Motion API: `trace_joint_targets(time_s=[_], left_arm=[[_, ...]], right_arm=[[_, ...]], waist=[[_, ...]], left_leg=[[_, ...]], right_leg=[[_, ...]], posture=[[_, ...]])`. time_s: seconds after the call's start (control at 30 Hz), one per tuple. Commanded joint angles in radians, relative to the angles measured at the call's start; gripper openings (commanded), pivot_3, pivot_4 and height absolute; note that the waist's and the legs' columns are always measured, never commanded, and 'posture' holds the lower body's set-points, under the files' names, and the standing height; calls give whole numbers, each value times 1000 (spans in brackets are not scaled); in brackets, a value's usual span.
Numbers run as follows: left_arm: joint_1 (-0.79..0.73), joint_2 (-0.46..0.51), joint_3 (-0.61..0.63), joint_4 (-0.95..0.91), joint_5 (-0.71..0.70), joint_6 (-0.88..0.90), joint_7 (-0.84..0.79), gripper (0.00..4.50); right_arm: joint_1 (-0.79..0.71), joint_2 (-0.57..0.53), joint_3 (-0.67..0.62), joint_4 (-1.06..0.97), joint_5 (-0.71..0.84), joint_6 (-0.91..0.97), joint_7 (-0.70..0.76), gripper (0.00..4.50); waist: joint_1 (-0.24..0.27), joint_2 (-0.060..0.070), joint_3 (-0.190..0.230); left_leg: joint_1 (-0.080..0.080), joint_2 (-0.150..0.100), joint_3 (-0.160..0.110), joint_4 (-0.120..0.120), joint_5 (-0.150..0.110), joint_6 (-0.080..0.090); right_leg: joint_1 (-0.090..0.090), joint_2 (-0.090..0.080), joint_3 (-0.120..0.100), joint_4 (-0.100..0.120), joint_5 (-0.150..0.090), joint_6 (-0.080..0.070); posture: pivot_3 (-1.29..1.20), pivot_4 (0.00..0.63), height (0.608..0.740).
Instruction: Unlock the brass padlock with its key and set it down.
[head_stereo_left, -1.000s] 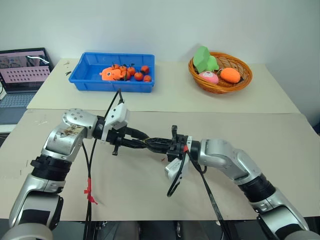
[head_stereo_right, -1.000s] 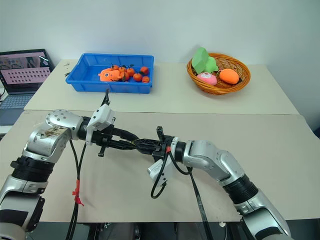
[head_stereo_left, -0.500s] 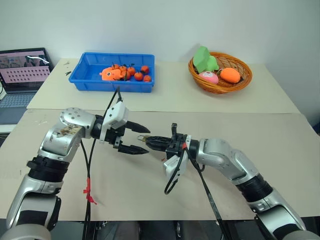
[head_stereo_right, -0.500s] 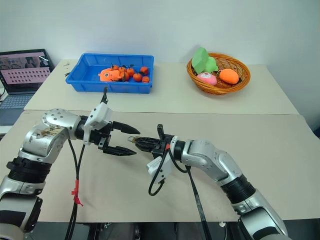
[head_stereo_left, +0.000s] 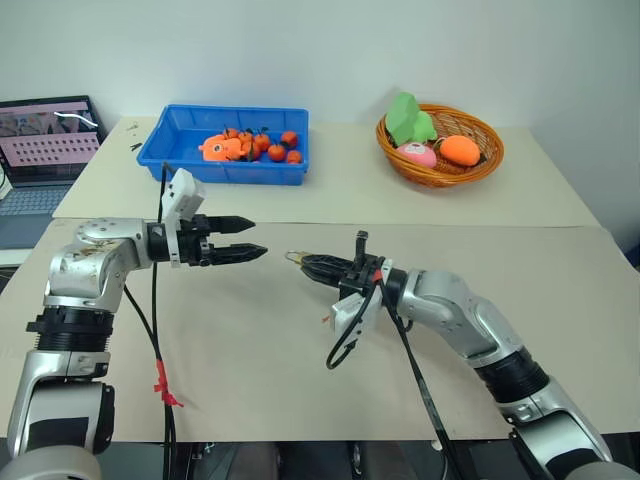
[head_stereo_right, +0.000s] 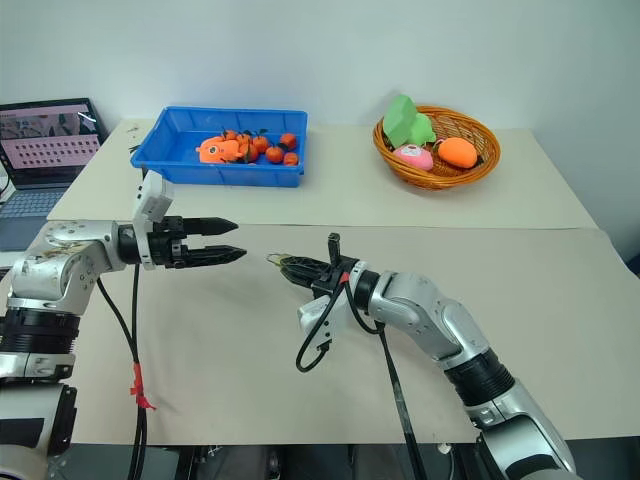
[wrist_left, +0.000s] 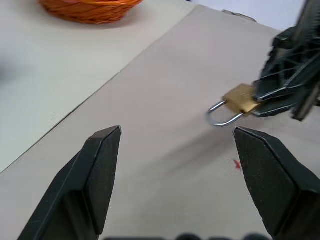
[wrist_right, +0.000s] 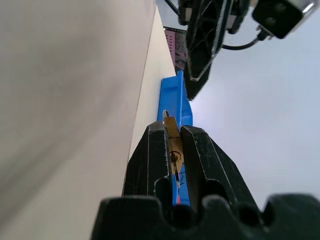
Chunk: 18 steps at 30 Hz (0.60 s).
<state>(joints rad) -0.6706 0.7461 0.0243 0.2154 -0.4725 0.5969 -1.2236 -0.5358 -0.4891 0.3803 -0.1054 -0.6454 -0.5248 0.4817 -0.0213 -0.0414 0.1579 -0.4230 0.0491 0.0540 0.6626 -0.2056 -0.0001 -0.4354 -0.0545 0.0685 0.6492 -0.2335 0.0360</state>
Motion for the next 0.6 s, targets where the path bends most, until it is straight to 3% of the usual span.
trace_joint_targets(time_s=[0.03, 0.17, 0.27, 0.5, 0.53, 0.6], left_arm=[[-11, -14, 40, -46, -64, 108, 34, 3798], [3, -32, 61, -74, -117, 198, 67, 3798], [24, -33, 79, -113, -171, 251, 51, 3042], [48, -13, 45, -120, -148, 240, 49, 245], [47, -15, 44, -117, -147, 238, 50, 33], [36, -20, 38, -108, -140, 230, 54, 33]], right_arm=[[-3, 2, -34, -90, 10, 5, -17, 170], [13, -7, -33, -123, -5, -2, -27, 170], [31, -16, -31, -136, -24, -12, -39, 170], [34, -25, -37, -139, -37, -16, -53, 170], [34, -27, -36, -139, -38, -17, -54, 170], [36, -32, -31, -138, -39, -24, -54, 170]], waist=[[0, 0, 0], [1, 0, 0], [1, 0, 0], [-1, 0, 0], [-1, 0, 0], [0, 0, 0]], left_leg=[[0, 0, 0, 0, 0, 0], [0, 0, 0, 0, 0, 0], [0, 0, 0, 0, 0, 0], [1, 0, 0, 0, 0, 0], [1, 0, 0, 0, 0, 0], [0, 0, 0, 0, 0, 0]], right_leg=[[0, 0, 0, 0, 0, 0], [0, 0, 0, 0, 0, 0], [0, 0, 0, 0, 0, 0], [0, 0, 0, 0, 0, 0], [0, 0, 0, 0, 0, 0], [0, 0, 0, 0, 0, 0]], posture=[[0, 150, 740], [0, 150, 740], [0, 150, 740], [0, 150, 740], [0, 150, 740], [0, 150, 740]])
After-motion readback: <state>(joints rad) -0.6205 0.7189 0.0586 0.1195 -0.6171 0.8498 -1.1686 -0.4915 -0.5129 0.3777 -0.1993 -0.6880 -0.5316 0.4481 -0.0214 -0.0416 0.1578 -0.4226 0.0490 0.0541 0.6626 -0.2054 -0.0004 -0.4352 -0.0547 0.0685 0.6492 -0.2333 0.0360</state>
